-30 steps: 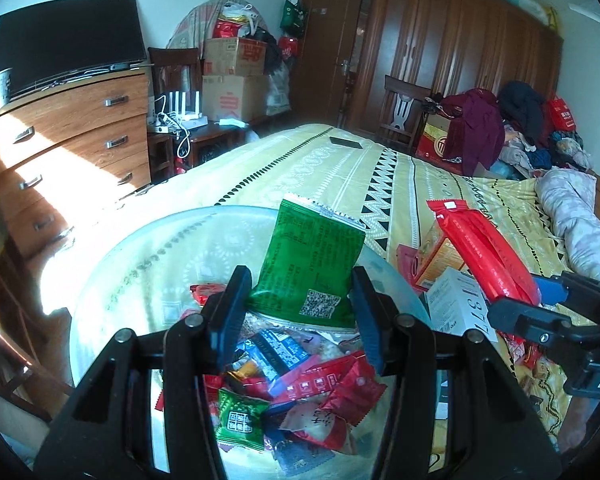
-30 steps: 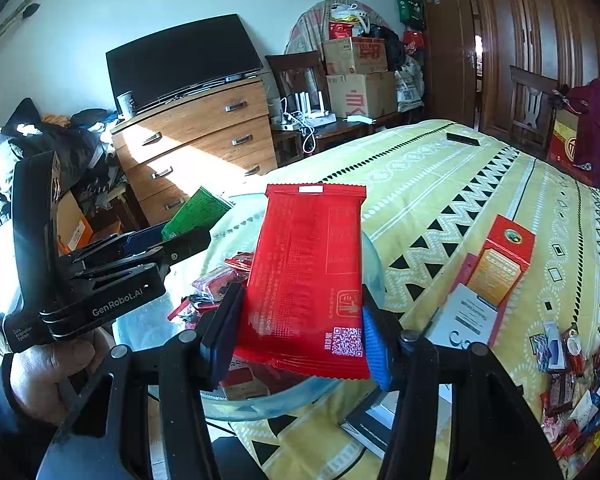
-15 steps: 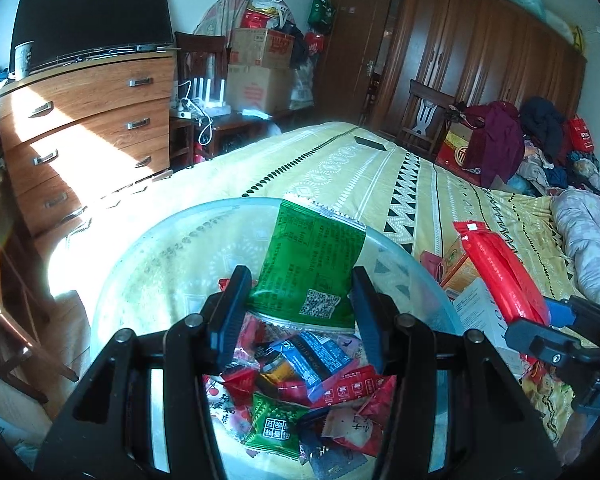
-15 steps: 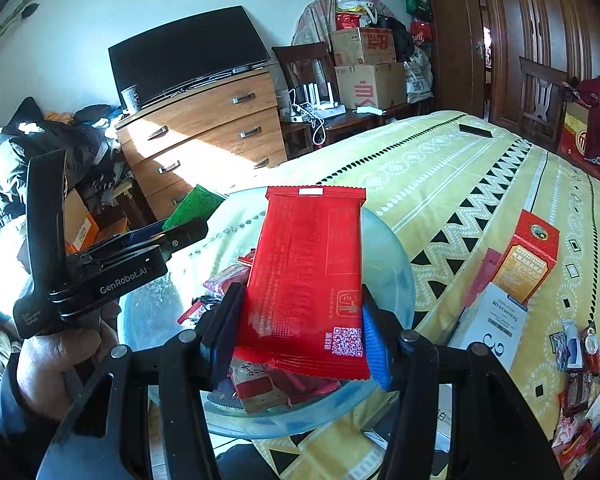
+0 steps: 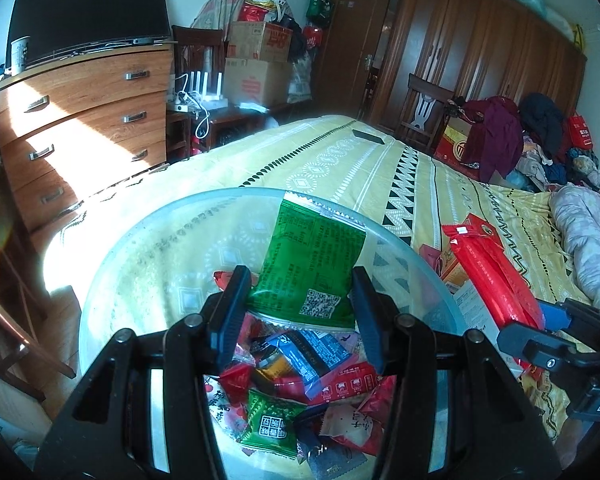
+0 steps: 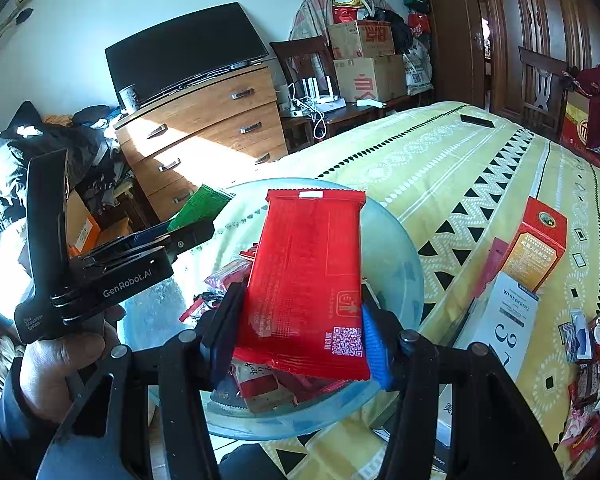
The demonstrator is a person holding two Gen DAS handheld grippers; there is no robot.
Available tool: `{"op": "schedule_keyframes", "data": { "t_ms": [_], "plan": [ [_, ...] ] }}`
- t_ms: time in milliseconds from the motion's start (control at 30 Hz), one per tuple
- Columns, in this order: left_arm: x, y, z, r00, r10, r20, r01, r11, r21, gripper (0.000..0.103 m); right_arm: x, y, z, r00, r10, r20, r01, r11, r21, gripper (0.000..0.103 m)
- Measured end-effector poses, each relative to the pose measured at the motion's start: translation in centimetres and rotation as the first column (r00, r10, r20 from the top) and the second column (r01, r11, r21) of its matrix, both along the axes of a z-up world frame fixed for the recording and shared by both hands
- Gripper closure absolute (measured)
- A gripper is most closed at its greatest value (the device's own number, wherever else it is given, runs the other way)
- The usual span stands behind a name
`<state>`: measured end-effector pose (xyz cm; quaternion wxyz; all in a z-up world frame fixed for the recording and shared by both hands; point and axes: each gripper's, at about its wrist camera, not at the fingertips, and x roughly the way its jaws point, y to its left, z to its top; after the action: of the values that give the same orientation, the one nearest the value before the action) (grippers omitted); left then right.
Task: Organize snacks
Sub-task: 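Open both grippers to drop the green and red packets into the bowl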
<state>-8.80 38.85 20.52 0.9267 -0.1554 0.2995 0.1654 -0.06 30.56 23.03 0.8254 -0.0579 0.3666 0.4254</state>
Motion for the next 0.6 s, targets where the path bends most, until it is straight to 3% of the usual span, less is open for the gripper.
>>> {"op": "schedule_keyframes", "data": {
  "t_ms": [600],
  "plan": [
    [-0.02,0.21,-0.33,1.000,0.005,-0.019,-0.005,1.000,-0.001,0.052,-0.37,0.64,-0.44,1.000,-0.001,-0.013,0.001,1.000,0.001,0.045]
  ]
}}
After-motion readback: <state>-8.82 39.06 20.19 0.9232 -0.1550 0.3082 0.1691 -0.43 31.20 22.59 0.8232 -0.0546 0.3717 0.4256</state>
